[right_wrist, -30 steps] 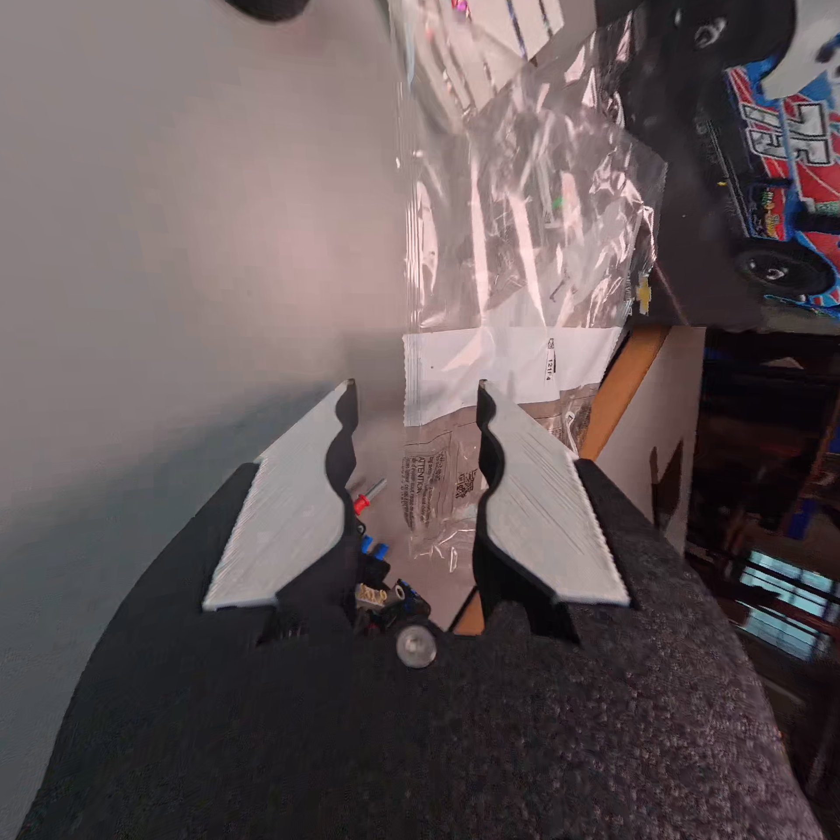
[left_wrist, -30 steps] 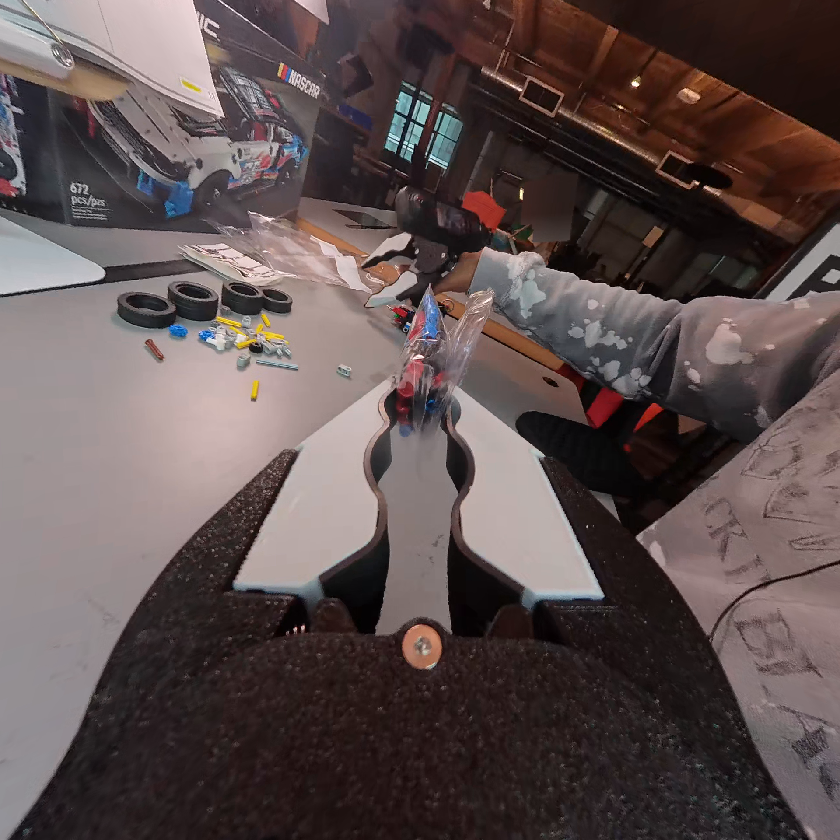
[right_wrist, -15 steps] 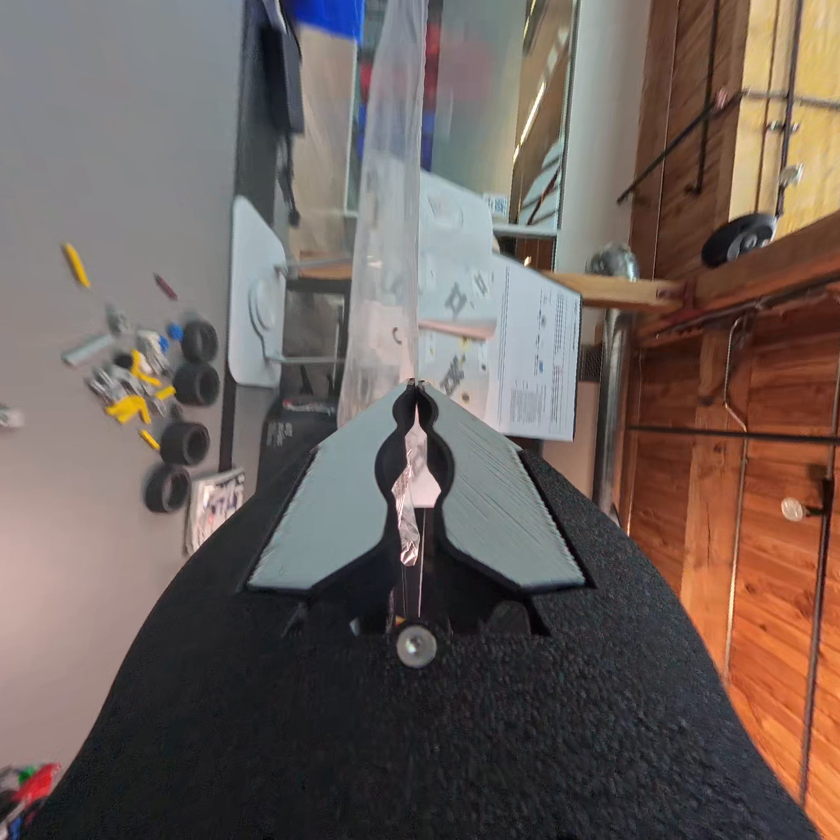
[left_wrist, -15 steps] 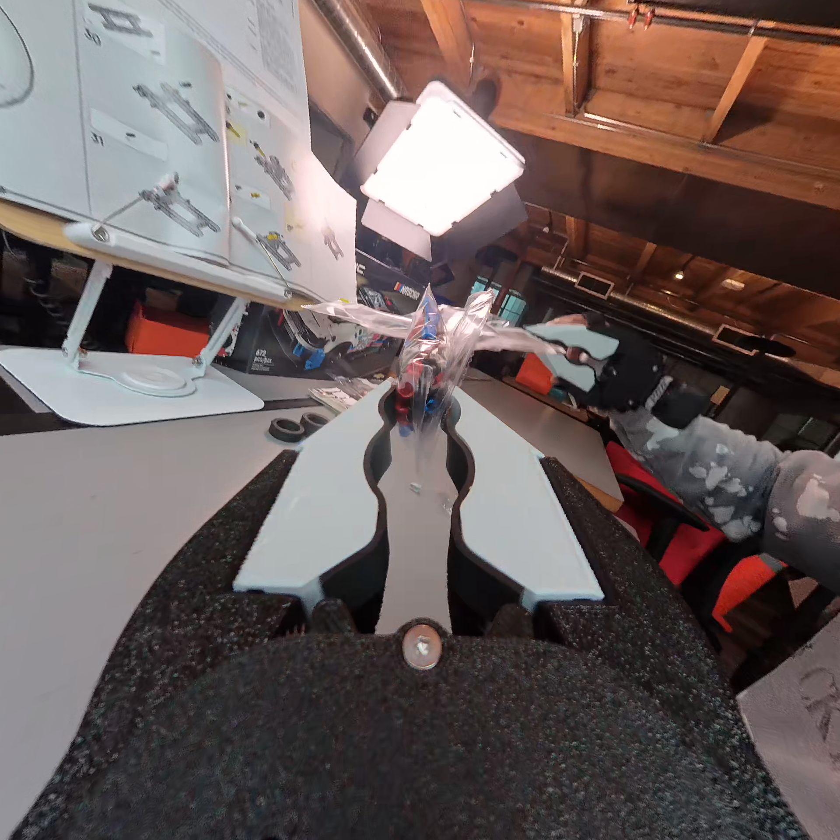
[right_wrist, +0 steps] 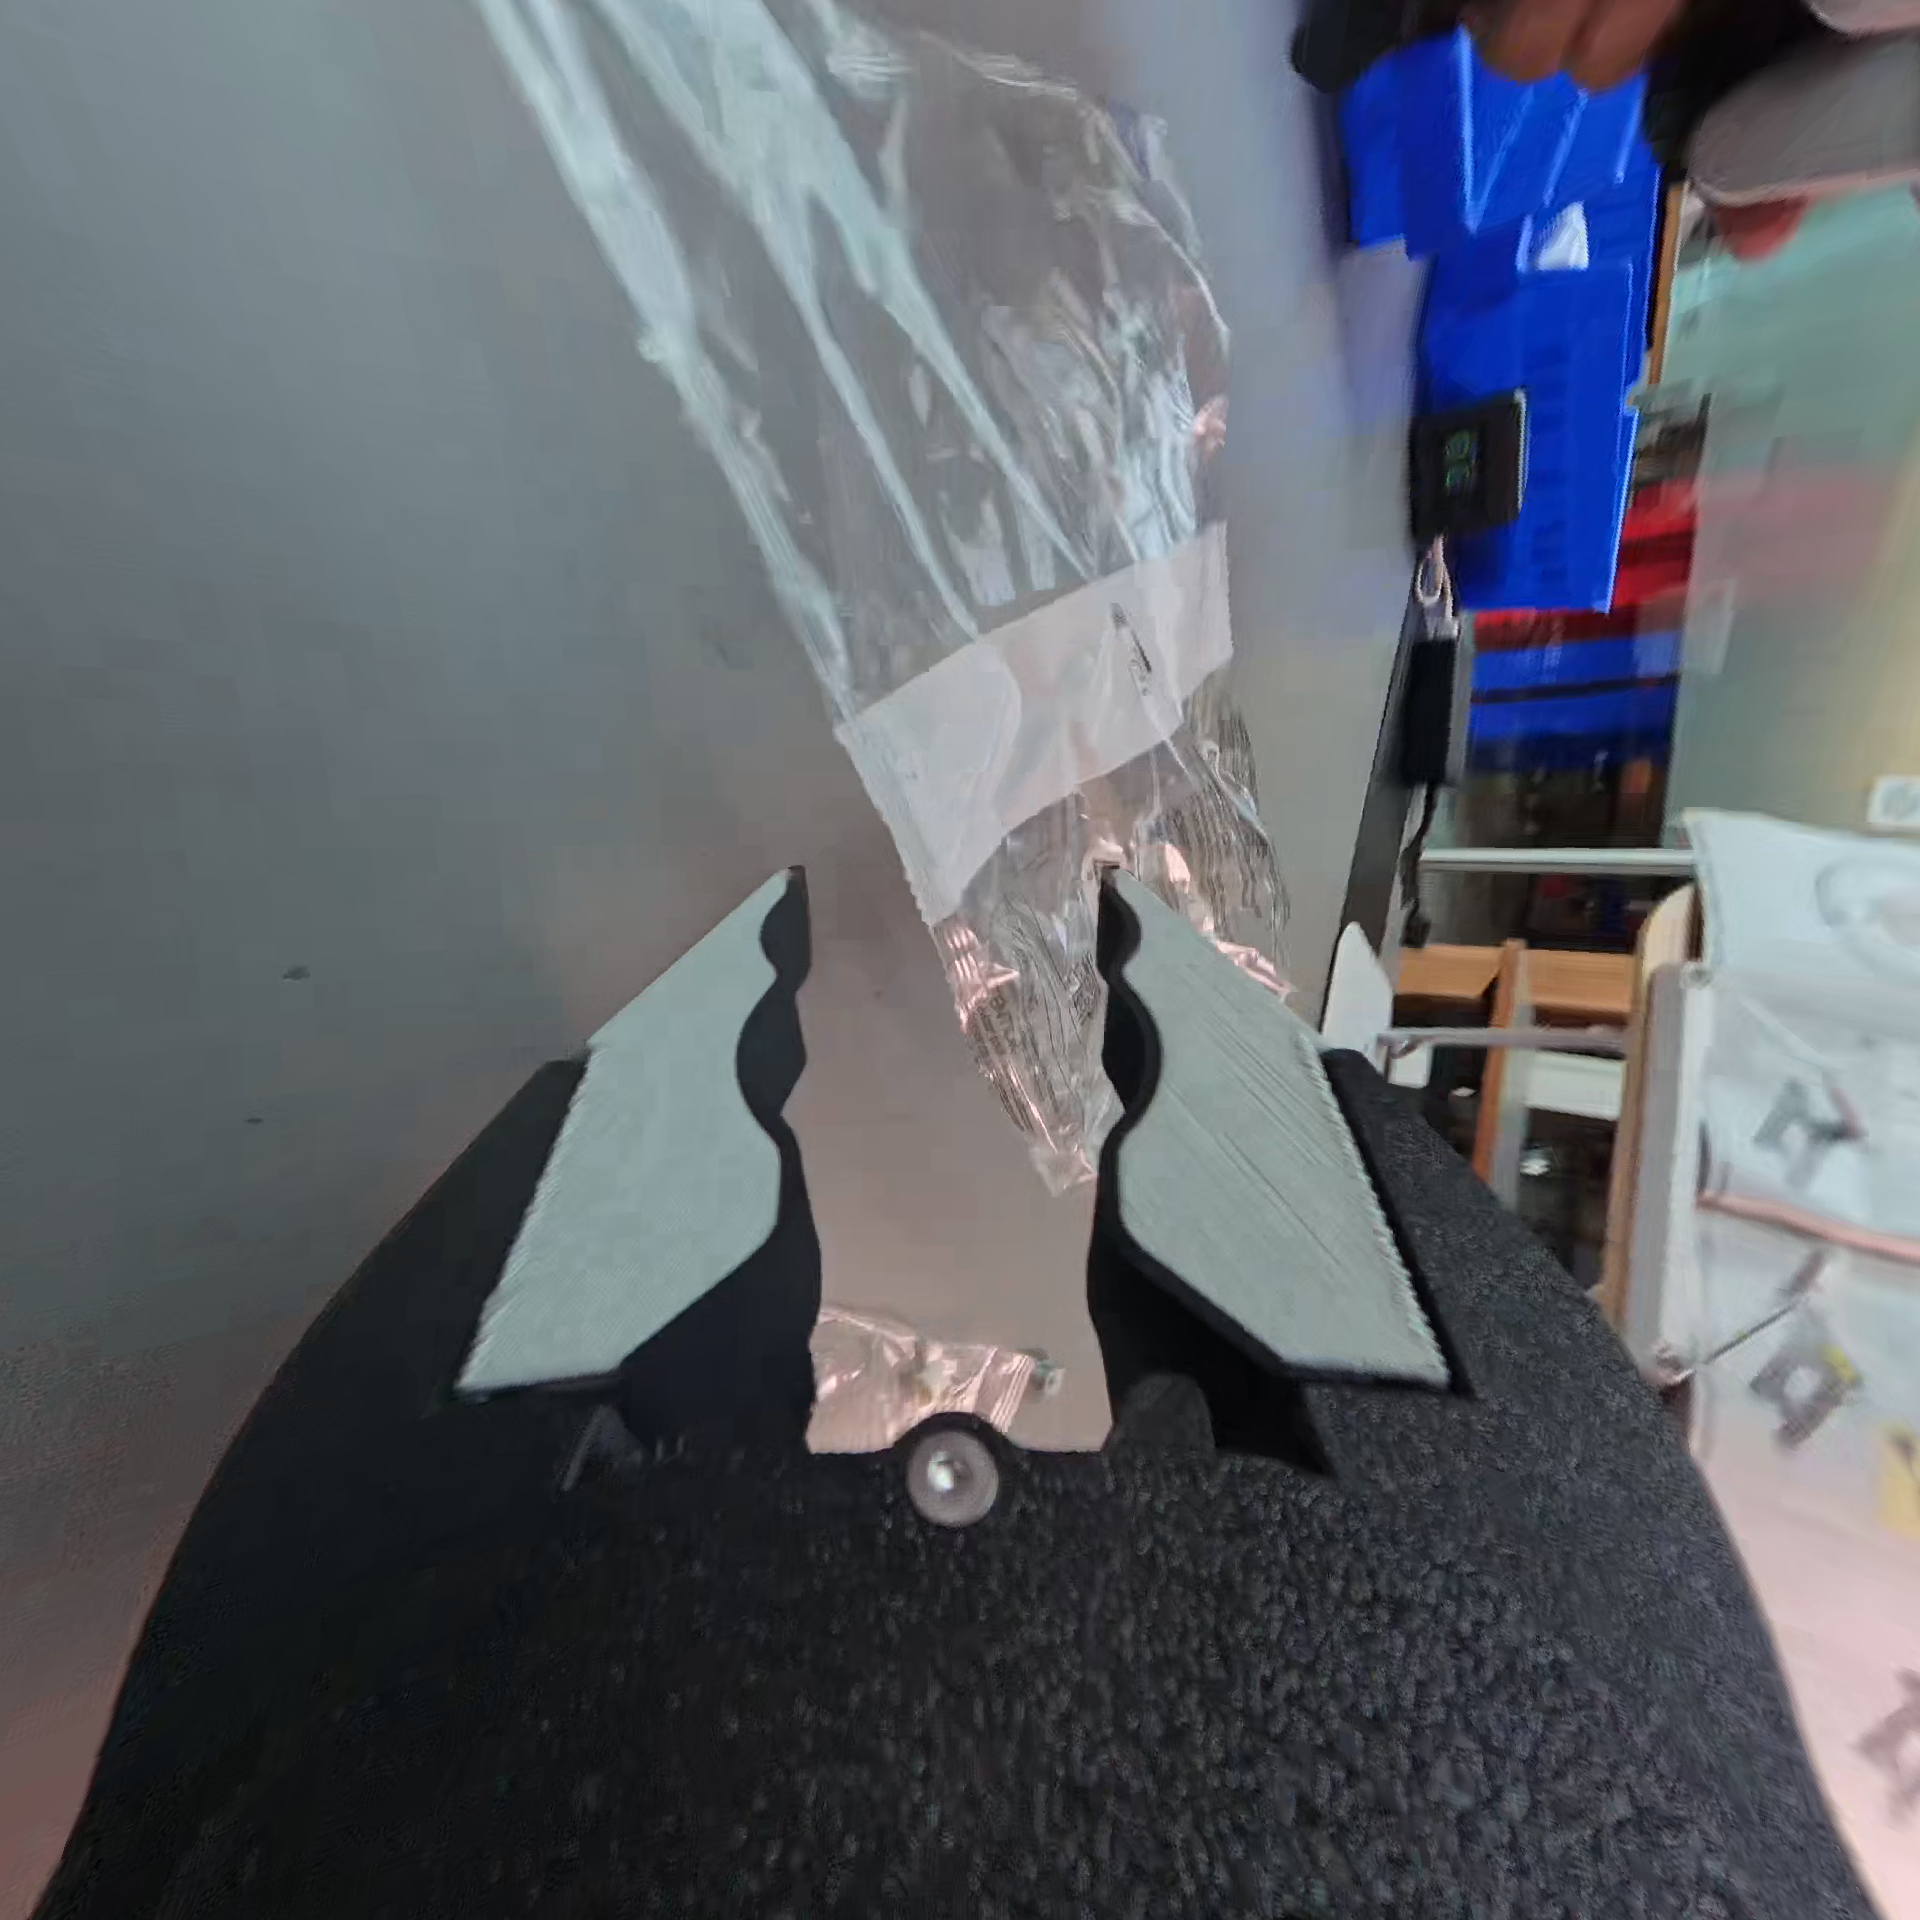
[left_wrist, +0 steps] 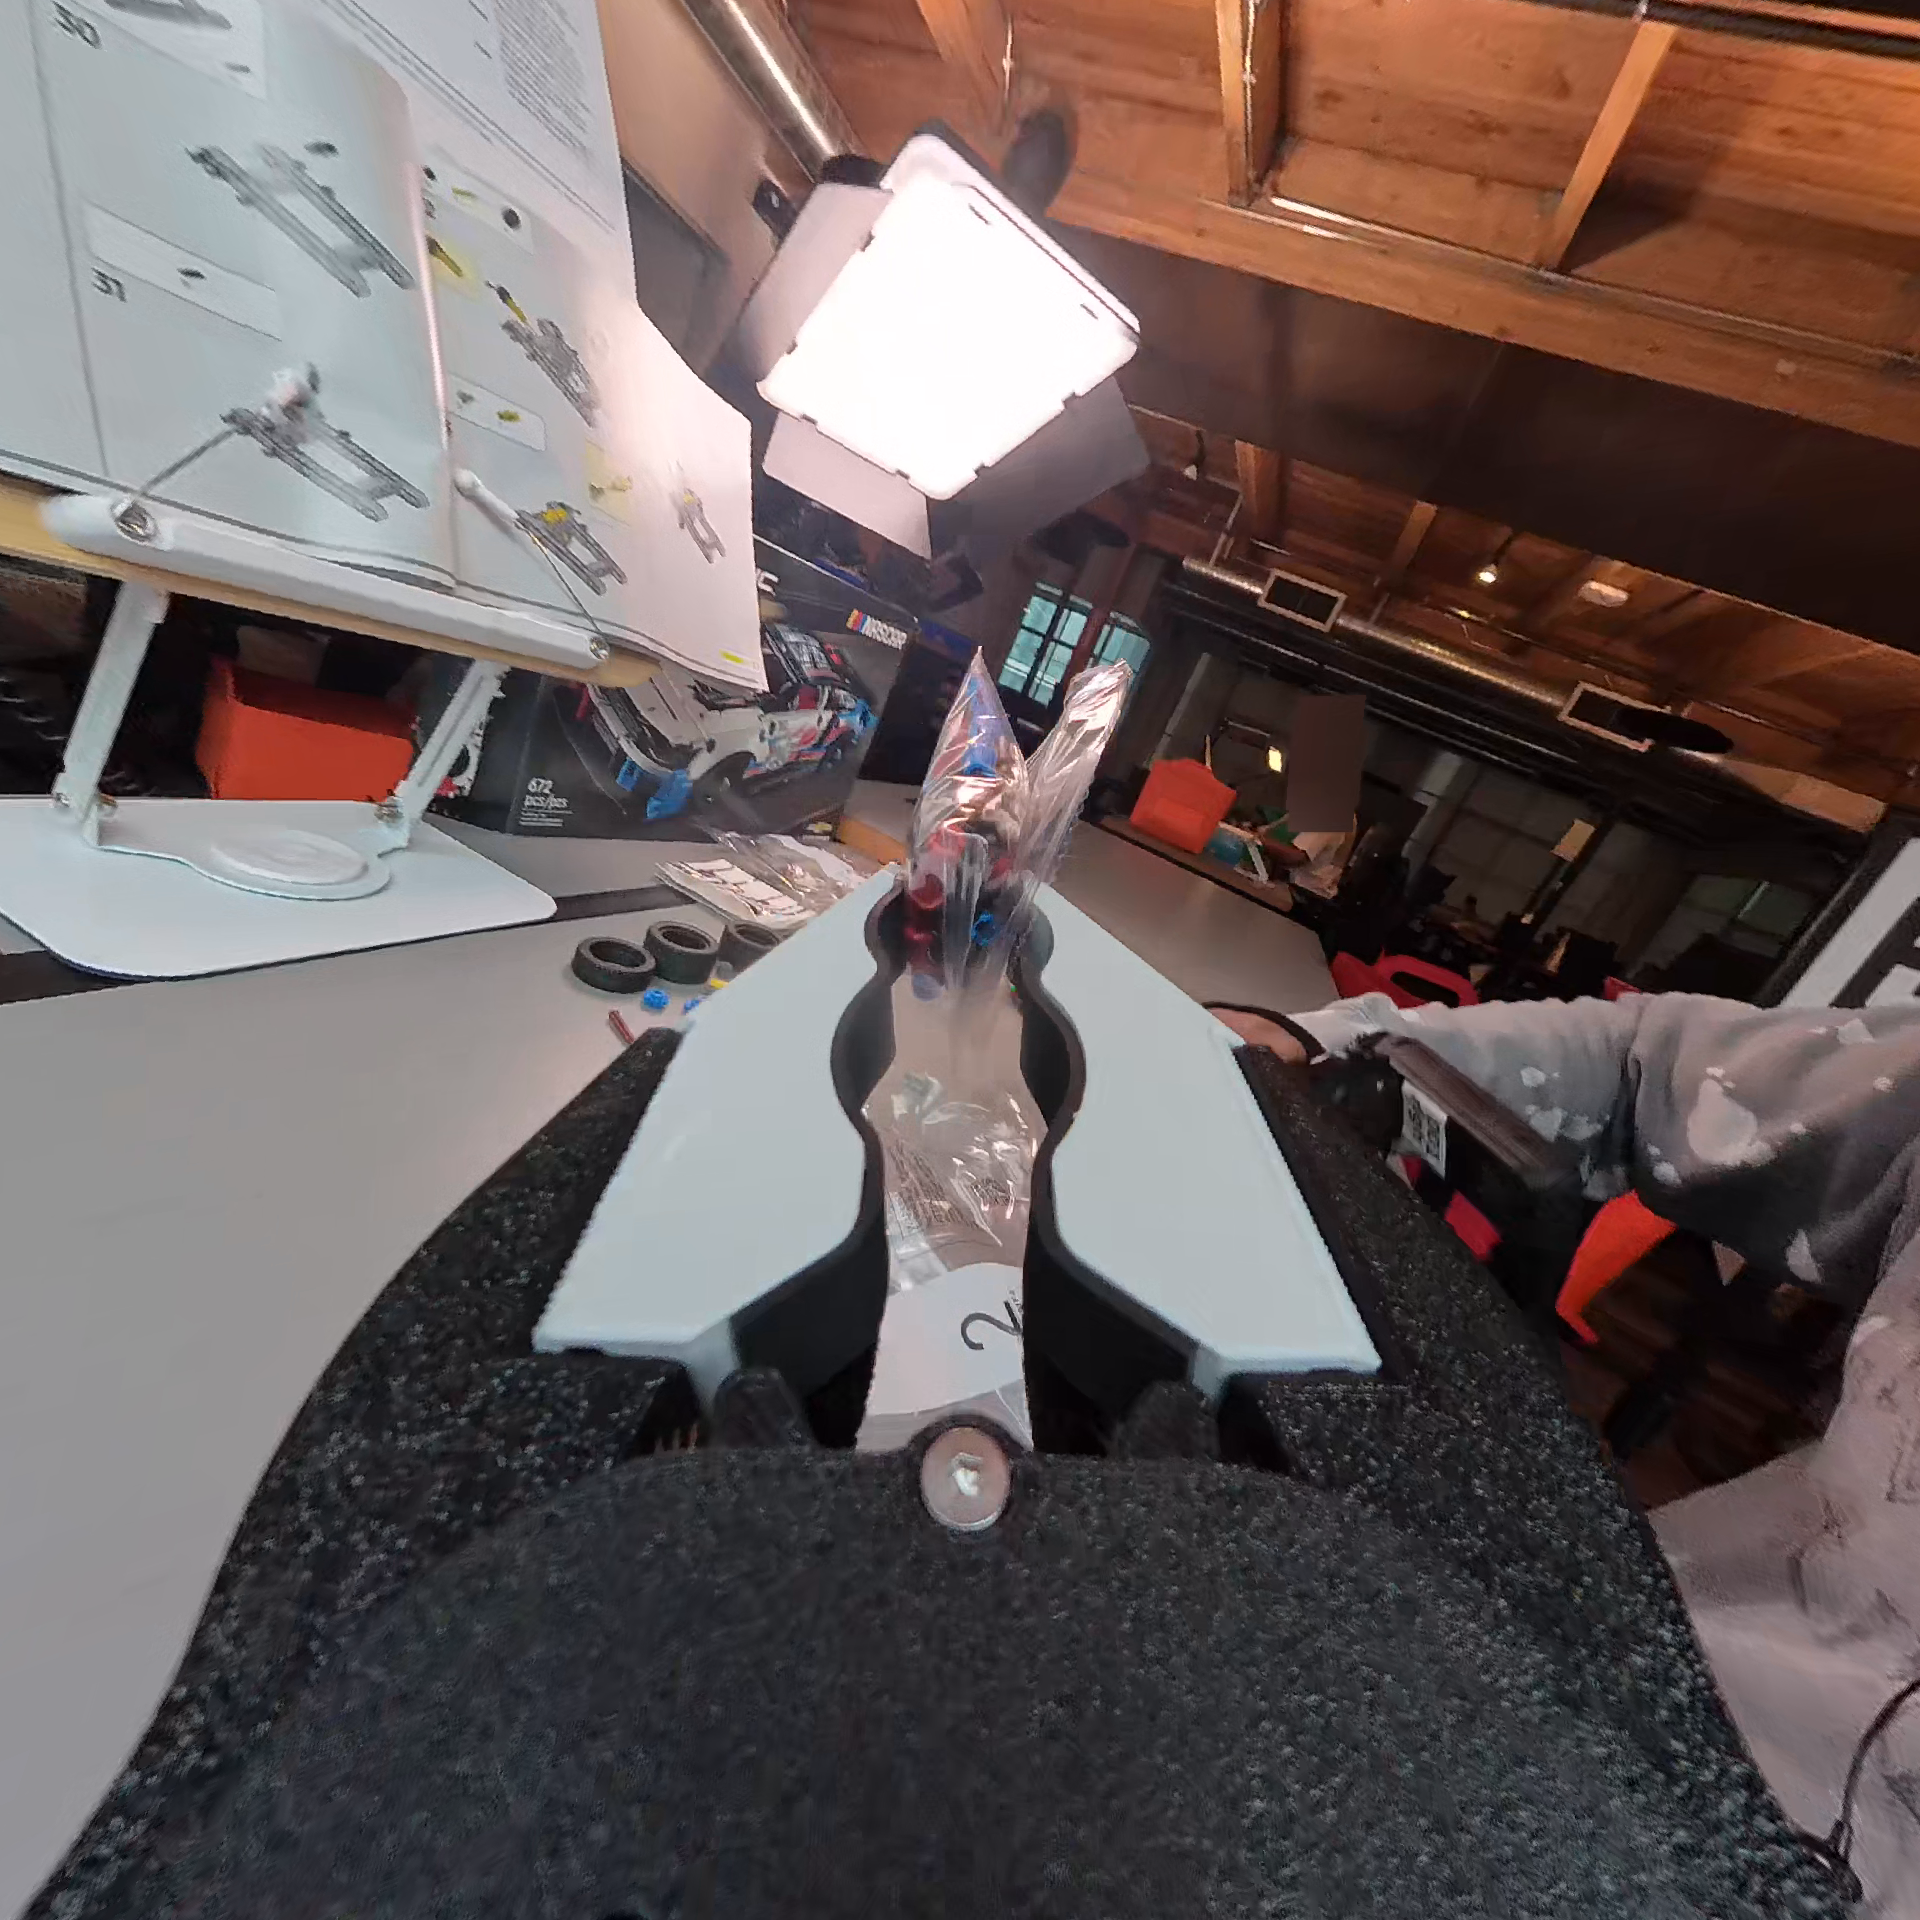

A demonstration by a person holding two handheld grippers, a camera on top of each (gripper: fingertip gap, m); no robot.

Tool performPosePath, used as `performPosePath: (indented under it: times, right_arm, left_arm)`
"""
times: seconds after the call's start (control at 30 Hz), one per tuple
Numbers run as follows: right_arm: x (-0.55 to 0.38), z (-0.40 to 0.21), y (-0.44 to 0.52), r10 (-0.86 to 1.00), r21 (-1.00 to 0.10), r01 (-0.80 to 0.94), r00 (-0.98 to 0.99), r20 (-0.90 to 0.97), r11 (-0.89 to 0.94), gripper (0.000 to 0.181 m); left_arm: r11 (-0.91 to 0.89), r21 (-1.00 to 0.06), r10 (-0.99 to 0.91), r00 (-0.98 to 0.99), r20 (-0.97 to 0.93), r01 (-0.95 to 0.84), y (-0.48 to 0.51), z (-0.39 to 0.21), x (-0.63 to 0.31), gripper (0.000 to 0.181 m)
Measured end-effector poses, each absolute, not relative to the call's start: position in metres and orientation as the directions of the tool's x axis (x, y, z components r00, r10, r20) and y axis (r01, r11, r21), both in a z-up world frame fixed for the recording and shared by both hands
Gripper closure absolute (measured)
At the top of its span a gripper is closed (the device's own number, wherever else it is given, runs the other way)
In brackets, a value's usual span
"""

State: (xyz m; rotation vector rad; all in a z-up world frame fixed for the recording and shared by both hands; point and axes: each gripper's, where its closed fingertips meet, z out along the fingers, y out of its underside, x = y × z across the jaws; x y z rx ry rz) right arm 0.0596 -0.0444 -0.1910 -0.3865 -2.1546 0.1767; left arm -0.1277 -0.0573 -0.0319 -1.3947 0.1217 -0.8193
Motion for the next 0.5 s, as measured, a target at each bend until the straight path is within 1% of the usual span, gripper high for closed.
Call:
performPosePath:
  times: [0.03,0.1,0.13,0.17,0.2,0.27,0.33,0.37,0.43,0.47,0.5]
  right_arm:
    - [0.060,-0.179,-0.041,0.476,-0.391,0.272,-0.502,0.722,0.879,0.120]
    - [0.057,-0.142,-0.036,0.768,-0.689,0.347,-0.374,0.520,0.636,0.116]
    - [0.052,-0.121,-0.033,0.871,-0.808,0.344,-0.303,0.386,0.478,0.116]
    - [0.046,-0.101,-0.028,0.936,-0.889,0.319,-0.238,0.259,0.327,0.114]
    - [0.039,-0.084,-0.024,0.969,-0.941,0.273,-0.194,0.150,0.201,0.109]
    - [0.025,-0.064,-0.029,0.980,-0.982,0.186,-0.200,-0.008,0.030,0.102]
    - [0.011,-0.064,-0.041,0.962,-0.985,0.170,-0.262,-0.072,-0.027,0.101]
    - [0.006,-0.069,-0.048,0.951,-0.985,0.174,-0.303,-0.064,-0.011,0.110]
    - [0.006,-0.075,-0.062,0.923,-0.988,0.139,-0.385,0.003,0.061,0.167]
    - [0.007,-0.075,-0.062,0.922,-0.989,0.115,-0.385,0.045,0.096,0.169]
    - [0.008,-0.077,-0.058,0.924,-0.986,0.127,-0.379,0.053,0.109,0.171]
  left_arm:
    - [-0.072,-0.911,-0.587,0.721,0.368,0.406,-0.056,-0.038,-0.118,0.164]
    - [-0.128,-0.932,-0.632,0.696,0.341,0.340,-0.054,-0.049,-0.094,0.165]
    - [-0.147,-0.939,-0.657,0.679,0.328,0.311,-0.054,-0.054,-0.081,0.165]
    - [-0.166,-0.945,-0.685,0.656,0.317,0.284,-0.055,-0.059,-0.068,0.165]
    - [-0.180,-0.949,-0.715,0.627,0.307,0.260,-0.055,-0.062,-0.055,0.164]
    - [-0.202,-0.955,-0.773,0.563,0.291,0.216,-0.058,-0.067,-0.029,0.164]
    - [-0.220,-0.961,-0.815,0.508,0.277,0.170,-0.061,-0.071,-0.008,0.164]
    - [-0.227,-0.963,-0.828,0.492,0.268,0.144,-0.063,-0.074,0.000,0.164]
    - [-0.232,-0.967,-0.835,0.488,0.255,0.107,-0.064,-0.079,0.006,0.163]
    - [-0.235,-0.967,-0.835,0.489,0.254,0.102,-0.064,-0.080,0.006,0.163]
    - [-0.235,-0.968,-0.824,0.510,0.246,0.088,-0.063,-0.083,0.004,0.161]
